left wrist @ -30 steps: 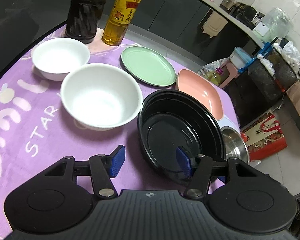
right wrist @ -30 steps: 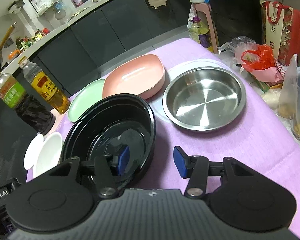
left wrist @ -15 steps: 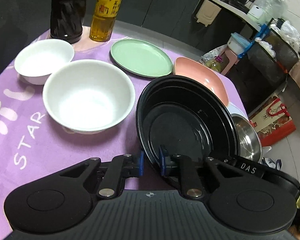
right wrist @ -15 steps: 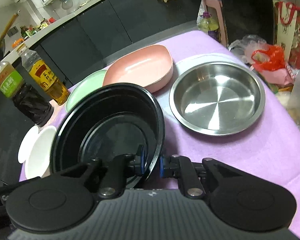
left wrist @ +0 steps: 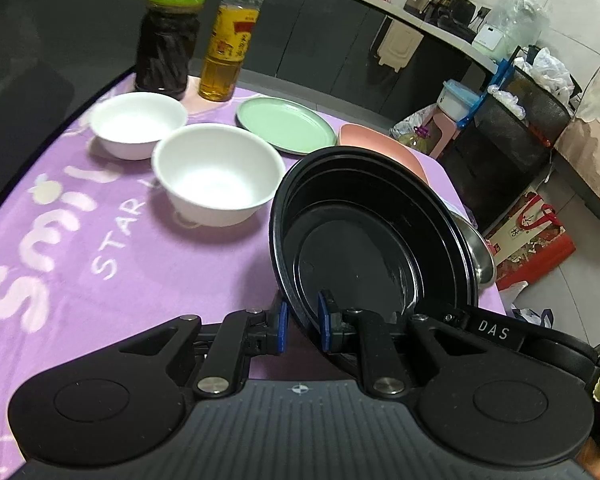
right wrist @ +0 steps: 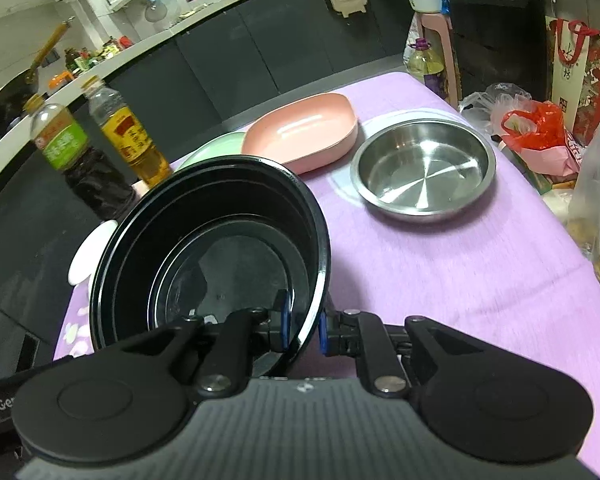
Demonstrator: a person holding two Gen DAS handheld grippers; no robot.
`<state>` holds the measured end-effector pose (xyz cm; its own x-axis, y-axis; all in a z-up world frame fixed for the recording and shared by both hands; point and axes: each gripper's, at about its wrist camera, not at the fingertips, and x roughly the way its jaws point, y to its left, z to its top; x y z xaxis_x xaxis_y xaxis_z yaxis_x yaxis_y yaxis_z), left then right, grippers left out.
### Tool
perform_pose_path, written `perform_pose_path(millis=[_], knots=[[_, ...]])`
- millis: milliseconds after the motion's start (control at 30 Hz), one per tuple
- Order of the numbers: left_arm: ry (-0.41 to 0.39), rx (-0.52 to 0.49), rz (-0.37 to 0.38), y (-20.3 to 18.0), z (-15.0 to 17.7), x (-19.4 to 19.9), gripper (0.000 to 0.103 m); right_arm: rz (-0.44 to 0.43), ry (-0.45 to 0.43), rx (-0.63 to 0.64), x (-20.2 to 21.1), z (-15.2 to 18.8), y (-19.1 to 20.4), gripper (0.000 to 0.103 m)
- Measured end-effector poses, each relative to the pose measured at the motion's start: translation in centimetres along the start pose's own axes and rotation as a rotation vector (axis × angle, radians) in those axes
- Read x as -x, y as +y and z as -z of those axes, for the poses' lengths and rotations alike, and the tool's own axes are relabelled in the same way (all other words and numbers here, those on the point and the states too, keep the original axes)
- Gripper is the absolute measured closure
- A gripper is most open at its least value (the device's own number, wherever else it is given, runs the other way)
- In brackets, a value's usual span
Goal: Organize plates and bowls
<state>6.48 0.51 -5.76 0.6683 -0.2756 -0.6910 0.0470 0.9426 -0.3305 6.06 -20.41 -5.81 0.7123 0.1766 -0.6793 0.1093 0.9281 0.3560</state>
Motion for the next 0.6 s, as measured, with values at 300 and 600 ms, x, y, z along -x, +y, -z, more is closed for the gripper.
perform_pose_path(millis=[300,600], knots=[[-0.039,-0.002,-0.008,1.2,2.5,4.1,0.088,-0.029,0.001,0.048,2.3,2.2,1.9,0.088],[-0.063,-0.016,-0.022,2.1,4.0,6.6,0.088,-0.052,0.001,0.092,4.0,4.0,3.3,0.086]])
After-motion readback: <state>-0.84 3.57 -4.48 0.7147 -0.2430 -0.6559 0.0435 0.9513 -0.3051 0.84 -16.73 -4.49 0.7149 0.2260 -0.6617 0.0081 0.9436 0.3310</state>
